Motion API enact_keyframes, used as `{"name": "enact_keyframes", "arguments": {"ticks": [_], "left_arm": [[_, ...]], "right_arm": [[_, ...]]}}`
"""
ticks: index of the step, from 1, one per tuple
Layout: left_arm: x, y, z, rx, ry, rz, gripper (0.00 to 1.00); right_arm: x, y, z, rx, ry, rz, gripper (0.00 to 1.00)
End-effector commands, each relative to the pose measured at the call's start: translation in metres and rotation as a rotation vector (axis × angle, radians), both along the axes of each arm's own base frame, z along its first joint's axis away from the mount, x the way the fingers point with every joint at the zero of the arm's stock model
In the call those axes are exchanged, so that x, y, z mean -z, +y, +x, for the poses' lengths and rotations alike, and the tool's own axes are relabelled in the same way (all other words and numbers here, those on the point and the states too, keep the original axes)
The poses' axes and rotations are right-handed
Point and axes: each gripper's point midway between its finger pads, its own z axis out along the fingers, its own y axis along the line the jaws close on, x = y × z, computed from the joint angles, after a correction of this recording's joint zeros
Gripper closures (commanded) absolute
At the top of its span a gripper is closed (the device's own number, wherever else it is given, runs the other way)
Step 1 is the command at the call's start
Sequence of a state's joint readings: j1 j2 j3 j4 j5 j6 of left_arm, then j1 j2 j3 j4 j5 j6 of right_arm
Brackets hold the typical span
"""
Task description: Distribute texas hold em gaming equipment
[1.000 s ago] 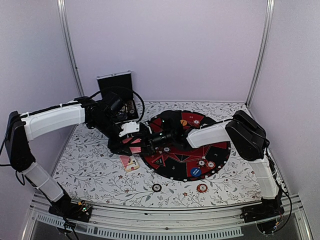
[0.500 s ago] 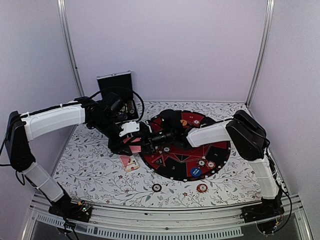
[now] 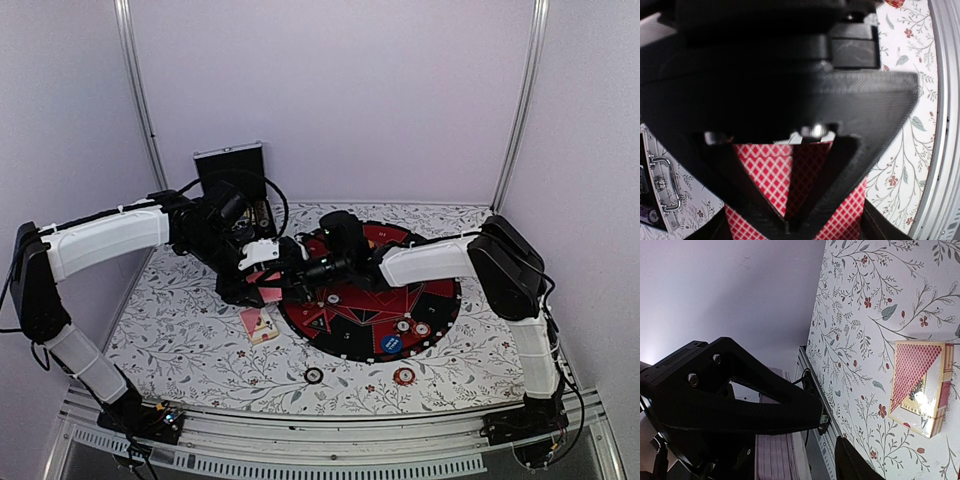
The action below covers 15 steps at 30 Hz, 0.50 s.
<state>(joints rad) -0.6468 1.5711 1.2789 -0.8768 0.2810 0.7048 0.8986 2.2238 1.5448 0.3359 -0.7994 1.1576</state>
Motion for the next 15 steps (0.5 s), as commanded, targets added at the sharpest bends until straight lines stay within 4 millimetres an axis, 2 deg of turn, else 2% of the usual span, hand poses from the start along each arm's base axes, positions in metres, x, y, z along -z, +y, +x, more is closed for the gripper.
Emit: {"name": "enact_keyframes", "arguments": {"ticks": [1, 10, 15], "left_arm": [[-0.017, -0.003, 0.003, -0.007, -0.034, -0.047, 0.53], [-0.017, -0.005, 0.005, -0.035, -0.017, -0.063, 0.53], [-0.013, -0.007, 0.005, -0.052, 0.01, -0.066, 0.52]], "right_arm": [[-0.003, -0.013, 0.009, 0.046, -0.006, -0.041, 0.54], [-0.024, -0.009, -0.001, 0.011, 0.022, 0.053, 0.39], [-0.032, -0.001, -0.006, -0.002, 0.018, 0.066, 0.34]]}}
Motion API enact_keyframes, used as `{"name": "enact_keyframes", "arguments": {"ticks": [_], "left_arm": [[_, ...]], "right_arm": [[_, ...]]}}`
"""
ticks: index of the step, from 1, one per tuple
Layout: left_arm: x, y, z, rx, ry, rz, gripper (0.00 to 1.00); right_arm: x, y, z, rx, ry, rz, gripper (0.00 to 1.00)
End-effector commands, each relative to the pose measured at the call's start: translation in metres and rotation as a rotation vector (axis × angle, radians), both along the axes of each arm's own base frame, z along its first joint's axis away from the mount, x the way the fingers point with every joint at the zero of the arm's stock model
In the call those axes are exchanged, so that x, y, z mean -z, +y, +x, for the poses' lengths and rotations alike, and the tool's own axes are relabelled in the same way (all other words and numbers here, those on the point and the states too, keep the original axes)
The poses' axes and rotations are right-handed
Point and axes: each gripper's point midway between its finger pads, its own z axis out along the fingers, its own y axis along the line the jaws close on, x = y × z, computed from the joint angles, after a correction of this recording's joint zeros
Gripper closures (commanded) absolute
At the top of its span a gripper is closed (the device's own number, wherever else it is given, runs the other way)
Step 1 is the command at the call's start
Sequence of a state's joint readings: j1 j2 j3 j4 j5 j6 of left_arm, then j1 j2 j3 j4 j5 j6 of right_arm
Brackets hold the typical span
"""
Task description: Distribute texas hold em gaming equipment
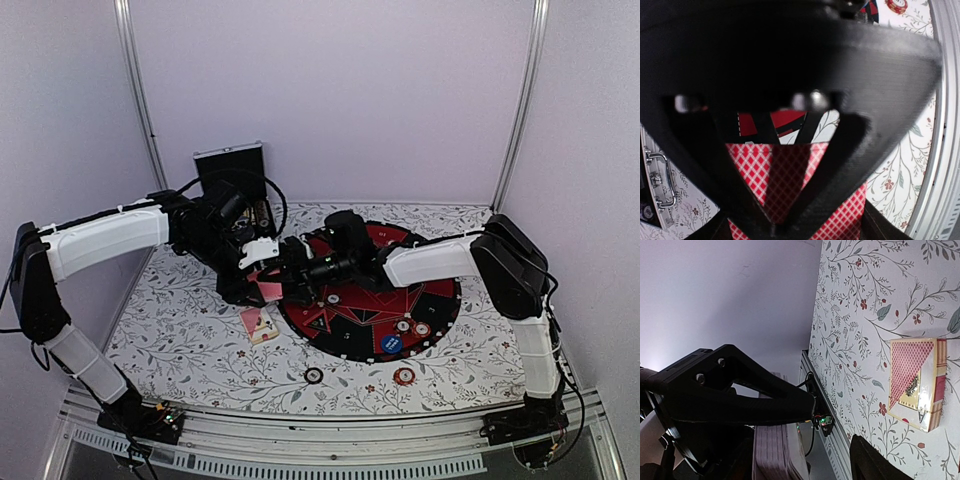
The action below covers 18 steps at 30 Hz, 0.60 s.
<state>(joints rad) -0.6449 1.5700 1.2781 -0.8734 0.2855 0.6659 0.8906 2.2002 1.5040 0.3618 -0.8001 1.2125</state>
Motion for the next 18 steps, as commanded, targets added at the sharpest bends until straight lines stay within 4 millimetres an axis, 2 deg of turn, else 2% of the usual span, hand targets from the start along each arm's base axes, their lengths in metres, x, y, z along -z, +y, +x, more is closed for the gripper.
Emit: {"name": "enact_keyframes", "arguments": {"ticks": [1, 12, 14, 18], "left_arm": [[-0.013, -0.007, 0.005, -0.02, -0.007, -0.054, 0.52], [-0.017, -0.009, 0.004, -0.024, 0.021, -0.05, 0.52], [-0.017, -0.009, 0.004, -0.026, 0.03, -0.044, 0.52], [-0.017, -0.009, -0.001, -0.015, 0.048, -0.044, 0.52]], "right_arm": [[-0.029, 0.007, -0.007, -0.023, -0.027, 0.065, 0.34], [-0.004, 0.01, -0.004, -0.014, -0.003, -0.017, 0.38], [0.002, 0.008, -0.003, -0.015, 0.003, -0.033, 0.43], [0.005, -0.002, 0.0, -0.001, 0.011, -0.045, 0.62]]}}
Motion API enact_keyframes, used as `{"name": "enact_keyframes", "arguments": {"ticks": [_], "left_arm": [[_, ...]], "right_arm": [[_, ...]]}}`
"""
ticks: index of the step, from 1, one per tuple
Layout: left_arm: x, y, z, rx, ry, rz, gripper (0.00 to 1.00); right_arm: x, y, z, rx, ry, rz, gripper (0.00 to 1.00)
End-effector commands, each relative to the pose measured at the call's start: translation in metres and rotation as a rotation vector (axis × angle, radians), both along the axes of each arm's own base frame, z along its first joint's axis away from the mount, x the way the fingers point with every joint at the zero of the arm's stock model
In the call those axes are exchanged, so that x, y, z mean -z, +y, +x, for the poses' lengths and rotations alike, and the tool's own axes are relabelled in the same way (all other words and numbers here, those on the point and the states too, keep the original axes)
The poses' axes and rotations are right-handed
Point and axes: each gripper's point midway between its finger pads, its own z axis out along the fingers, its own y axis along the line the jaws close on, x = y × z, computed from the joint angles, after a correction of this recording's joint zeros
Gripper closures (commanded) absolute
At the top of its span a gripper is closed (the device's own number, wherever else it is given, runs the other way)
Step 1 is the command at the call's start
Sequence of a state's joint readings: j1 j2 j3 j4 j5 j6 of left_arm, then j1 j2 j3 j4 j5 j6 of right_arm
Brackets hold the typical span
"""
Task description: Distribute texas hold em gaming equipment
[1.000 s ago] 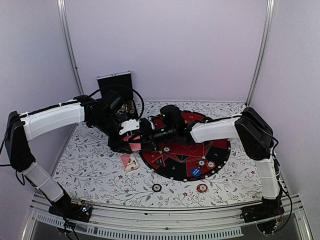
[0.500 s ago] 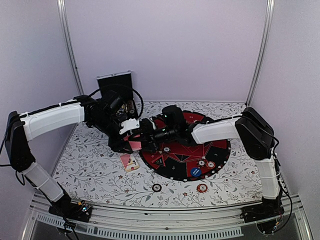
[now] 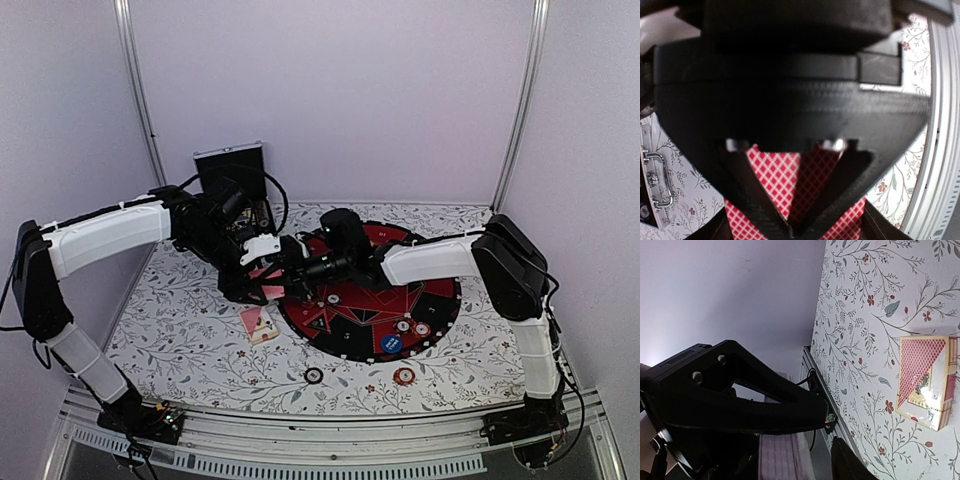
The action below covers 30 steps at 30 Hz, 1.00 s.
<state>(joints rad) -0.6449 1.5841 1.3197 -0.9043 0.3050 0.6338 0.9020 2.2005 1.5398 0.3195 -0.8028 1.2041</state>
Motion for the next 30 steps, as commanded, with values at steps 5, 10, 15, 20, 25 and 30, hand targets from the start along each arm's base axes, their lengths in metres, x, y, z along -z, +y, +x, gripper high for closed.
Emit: {"name": "enact_keyframes", "arguments": {"ticks": [5, 10, 15, 20, 25, 30], "left_arm": [[-0.005, -0.001, -0.004, 0.008, 0.031, -0.016, 0.52], [-0.003, 0.0, -0.002, 0.0, 0.027, -0.008, 0.52], [0.001, 0.002, 0.0, -0.011, 0.028, 0.003, 0.53], [0.009, 0.005, 0.002, -0.032, 0.036, 0.019, 0.54], [0.015, 0.007, 0.0, -0.043, 0.075, 0.024, 0.55], [0.018, 0.01, -0.003, -0.043, 0.102, 0.03, 0.55]], "right_arm": [[0.006, -0.022, 0.008, 0.038, 0.001, -0.044, 0.65], [0.002, -0.026, 0.005, 0.035, -0.002, -0.039, 0.65], [-0.006, -0.026, 0.005, 0.032, -0.01, -0.026, 0.65], [-0.012, -0.027, 0.0, 0.005, -0.003, -0.005, 0.57], [-0.015, -0.034, -0.002, 0.001, 0.009, 0.012, 0.42], [-0.021, -0.044, 0.001, 0.015, 0.0, 0.015, 0.44]]}}
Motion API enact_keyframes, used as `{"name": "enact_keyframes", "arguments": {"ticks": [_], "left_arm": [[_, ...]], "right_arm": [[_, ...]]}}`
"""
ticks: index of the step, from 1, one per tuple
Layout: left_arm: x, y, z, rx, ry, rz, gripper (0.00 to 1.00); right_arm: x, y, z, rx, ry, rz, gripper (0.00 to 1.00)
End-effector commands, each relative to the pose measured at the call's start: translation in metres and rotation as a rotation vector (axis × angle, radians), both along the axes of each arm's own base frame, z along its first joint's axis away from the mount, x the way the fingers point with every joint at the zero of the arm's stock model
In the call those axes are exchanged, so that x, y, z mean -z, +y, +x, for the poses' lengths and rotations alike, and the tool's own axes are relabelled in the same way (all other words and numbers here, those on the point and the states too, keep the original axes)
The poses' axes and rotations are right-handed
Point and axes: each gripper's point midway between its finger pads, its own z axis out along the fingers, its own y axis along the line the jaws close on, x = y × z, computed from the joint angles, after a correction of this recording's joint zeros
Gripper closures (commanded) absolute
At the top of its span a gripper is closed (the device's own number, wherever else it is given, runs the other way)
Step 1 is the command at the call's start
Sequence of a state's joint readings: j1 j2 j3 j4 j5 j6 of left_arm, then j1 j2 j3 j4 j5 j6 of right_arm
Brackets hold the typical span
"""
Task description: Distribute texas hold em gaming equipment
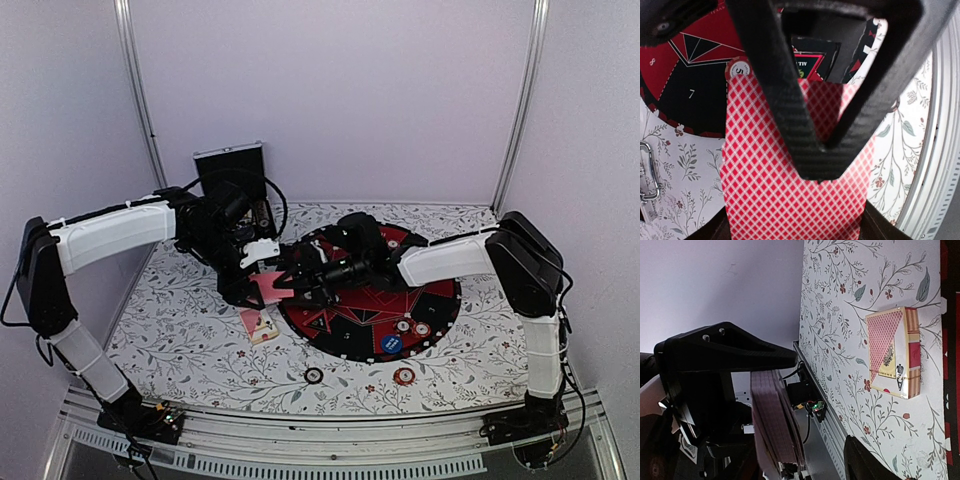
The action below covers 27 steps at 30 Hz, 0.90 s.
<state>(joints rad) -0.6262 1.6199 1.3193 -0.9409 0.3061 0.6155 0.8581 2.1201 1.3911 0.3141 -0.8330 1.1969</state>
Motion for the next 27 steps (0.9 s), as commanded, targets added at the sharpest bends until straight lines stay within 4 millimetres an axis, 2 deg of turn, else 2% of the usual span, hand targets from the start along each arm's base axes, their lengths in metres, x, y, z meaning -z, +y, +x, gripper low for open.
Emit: {"name": "enact_keyframes", "arguments": {"ticks": [1, 4, 10, 13, 18, 27], "left_arm": [[0.003, 0.002, -0.003, -0.009, 0.041, -0.01, 0.55], [0.003, 0.002, -0.005, -0.006, 0.052, -0.014, 0.55], [0.004, 0.002, -0.007, -0.003, 0.063, -0.009, 0.55], [0.003, 0.002, -0.007, -0.003, 0.061, -0.008, 0.55], [0.002, 0.001, -0.004, -0.005, 0.06, -0.009, 0.56], [-0.002, 0.002, -0.003, -0.006, 0.058, -0.01, 0.55]], "right_arm": [[-0.04, -0.008, 0.002, 0.001, -0.054, 0.069, 0.44], [-0.046, -0.007, 0.004, 0.001, -0.062, 0.074, 0.49], [-0.043, -0.003, 0.006, -0.008, -0.057, 0.071, 0.54], [-0.04, -0.003, 0.006, -0.01, -0.052, 0.064, 0.61], [-0.038, -0.006, 0.005, -0.013, -0.053, 0.051, 0.72], [-0.036, -0.019, 0.009, 0.005, -0.054, 0.035, 0.85]]}}
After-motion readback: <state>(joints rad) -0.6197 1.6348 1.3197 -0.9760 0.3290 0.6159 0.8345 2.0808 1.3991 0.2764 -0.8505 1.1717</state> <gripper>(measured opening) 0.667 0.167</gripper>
